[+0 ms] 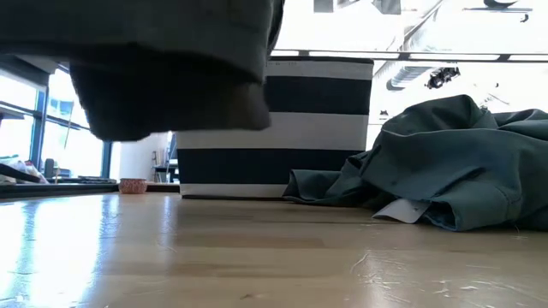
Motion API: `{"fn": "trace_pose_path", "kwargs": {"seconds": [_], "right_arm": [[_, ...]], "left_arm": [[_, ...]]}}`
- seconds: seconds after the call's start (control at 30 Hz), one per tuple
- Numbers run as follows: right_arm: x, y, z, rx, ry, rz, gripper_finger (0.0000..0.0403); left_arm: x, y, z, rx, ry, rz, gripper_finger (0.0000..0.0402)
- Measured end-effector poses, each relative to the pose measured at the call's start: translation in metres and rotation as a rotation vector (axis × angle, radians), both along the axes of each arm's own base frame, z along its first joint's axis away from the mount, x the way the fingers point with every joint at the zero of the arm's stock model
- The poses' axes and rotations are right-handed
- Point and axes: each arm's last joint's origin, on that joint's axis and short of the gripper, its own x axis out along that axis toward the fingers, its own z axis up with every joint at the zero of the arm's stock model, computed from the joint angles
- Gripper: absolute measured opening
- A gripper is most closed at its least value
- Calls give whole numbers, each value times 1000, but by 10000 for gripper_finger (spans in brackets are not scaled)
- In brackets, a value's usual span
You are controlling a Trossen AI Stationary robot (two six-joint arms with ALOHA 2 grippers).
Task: Sort clothes
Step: Fold the dark grey short
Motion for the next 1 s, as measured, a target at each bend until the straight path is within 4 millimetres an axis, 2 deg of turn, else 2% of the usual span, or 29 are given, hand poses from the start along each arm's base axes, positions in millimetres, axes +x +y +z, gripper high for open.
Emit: {"fn": "trace_pose_path", "kwargs": {"seconds": [0.13, 0.23, 0.37, 0.47, 0.6, 0.7, 0.83, 0.9, 1.0], "right_arm": [[12, -20, -10, -25, 41, 7, 5], [20, -32, -19, -111, 79, 27, 5], [27, -38, -29, -174, 124, 43, 5], [31, -35, -37, -177, 147, 85, 5], [38, -13, -56, -144, 185, 167, 5], [45, 13, -77, -121, 203, 231, 5], [49, 51, -109, -38, 219, 310, 5], [47, 72, -123, 18, 219, 348, 5], [42, 99, -138, 129, 197, 363, 5]], "left_arm": [[-5, 5, -5, 52, 74, 107, 18], [-11, 10, -5, 125, 102, 179, 17], [-25, 21, 0, 164, 76, 227, 17], [-37, 26, 0, 112, 60, 194, 17], [-38, 23, -9, -30, 109, 21, 17], [-27, 10, -24, -117, 210, -139, 17], [-7, -22, -60, -213, 366, -341, 17], [-3, -40, -79, -264, 430, -414, 17], [-2, -70, -100, -390, 437, -498, 17]]}}
